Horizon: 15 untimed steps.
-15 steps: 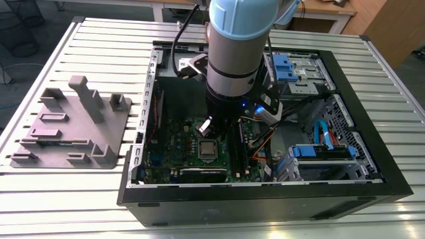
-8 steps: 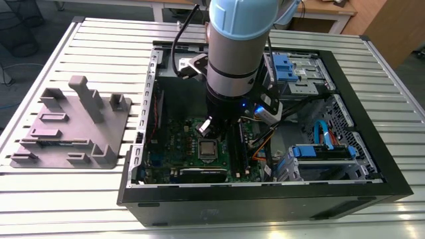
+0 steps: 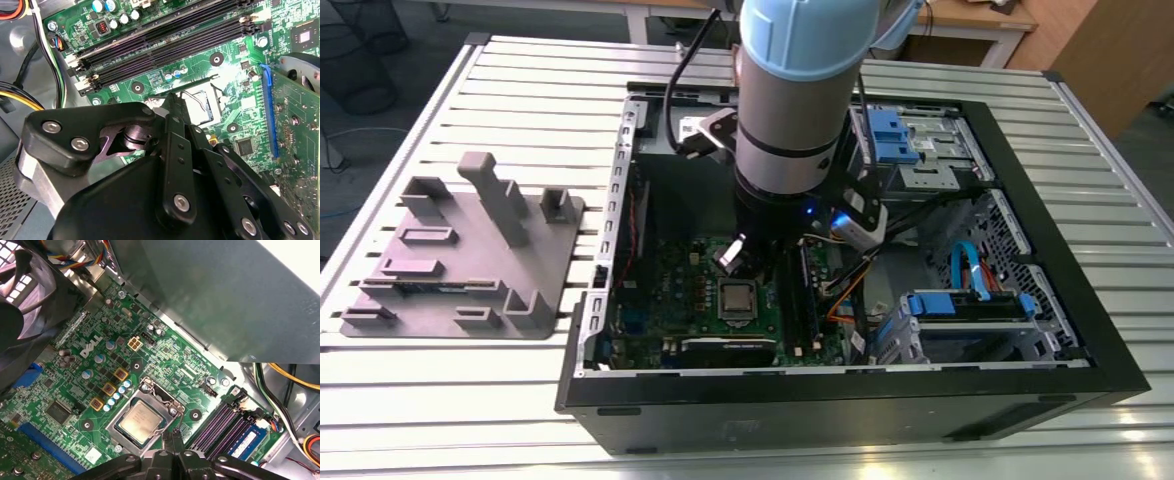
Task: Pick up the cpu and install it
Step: 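Install the first cpu locking lever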
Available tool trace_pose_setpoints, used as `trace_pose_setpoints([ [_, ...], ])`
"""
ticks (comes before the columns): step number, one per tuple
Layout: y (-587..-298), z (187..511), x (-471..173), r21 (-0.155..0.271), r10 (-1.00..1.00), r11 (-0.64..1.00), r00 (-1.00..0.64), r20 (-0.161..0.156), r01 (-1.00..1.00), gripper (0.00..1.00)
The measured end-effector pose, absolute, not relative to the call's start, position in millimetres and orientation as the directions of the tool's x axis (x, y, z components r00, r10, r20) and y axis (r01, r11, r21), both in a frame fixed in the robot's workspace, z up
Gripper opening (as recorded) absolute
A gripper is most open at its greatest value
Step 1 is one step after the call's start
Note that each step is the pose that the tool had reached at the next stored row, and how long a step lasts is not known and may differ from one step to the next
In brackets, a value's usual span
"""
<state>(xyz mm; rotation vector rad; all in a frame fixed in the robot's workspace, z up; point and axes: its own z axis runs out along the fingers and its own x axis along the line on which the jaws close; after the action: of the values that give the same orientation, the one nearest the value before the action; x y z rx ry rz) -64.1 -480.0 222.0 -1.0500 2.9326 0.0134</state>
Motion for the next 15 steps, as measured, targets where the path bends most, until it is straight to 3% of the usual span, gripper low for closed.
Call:
trace_pose_setpoints([
  [15, -481.5, 210.2, -64.3, -0.001, -0.582, 0.813, -0.812, -0.028, -0.583, 0.11],
])
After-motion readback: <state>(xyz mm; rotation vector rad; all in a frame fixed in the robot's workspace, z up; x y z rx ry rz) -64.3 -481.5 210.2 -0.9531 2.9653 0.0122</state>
